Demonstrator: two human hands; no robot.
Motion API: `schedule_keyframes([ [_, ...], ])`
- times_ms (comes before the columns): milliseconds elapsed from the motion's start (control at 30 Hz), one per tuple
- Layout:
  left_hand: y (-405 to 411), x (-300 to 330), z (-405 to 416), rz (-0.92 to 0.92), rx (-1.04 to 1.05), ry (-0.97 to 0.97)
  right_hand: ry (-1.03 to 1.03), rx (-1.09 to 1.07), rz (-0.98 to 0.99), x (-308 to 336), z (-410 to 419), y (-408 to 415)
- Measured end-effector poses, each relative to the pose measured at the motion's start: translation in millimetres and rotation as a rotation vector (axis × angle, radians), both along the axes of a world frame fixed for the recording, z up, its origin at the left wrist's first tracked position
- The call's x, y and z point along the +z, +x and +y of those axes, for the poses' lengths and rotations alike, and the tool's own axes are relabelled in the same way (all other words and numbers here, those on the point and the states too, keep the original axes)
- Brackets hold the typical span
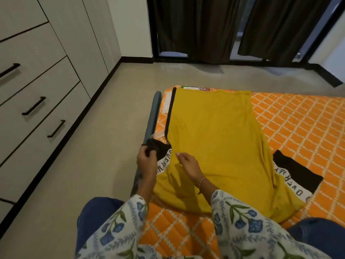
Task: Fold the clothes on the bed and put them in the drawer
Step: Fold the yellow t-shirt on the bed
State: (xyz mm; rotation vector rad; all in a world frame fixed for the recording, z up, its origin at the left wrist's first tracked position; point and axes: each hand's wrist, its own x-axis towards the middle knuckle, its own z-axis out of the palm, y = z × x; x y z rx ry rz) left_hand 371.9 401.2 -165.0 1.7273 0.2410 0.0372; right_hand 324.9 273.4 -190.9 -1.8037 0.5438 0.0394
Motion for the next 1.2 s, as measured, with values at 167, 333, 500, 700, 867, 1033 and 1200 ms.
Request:
schedule_keyframes([
  [167, -68, -14, -63, -0.299, -0.824, 0.544, 0.768, -0.174, 0.057, 13, -50, -21],
  [333, -99, -40, -87, -0.475, -1.137, 1.007, 0.3, -0.263, 0.215, -25, -96, -58],
  [500, -113, -46, -63, -0.41, -0.906, 1.293, 0.216, -0.452, 0.057, -25, -119, -69],
  [700, -121, -49, -21, -0.257, -0.789, 1.301, 0.231, -0.517, 0.06, -40, -141, -99],
  [867, -127, -32, -22, -0.148, -0.695, 1.155, 0.067, -0.488, 0.009, -32, -156, -101],
  [1033, -128, -23, -25, -0.067, -0.692, 1.2, -0.405, -0.246, 0.159, -25, -160, -120],
  [1200, -143, -51, -39, -0.804, -1.131, 1.434, -0.854, 0.158, 0.055, -31, -119, -169],
])
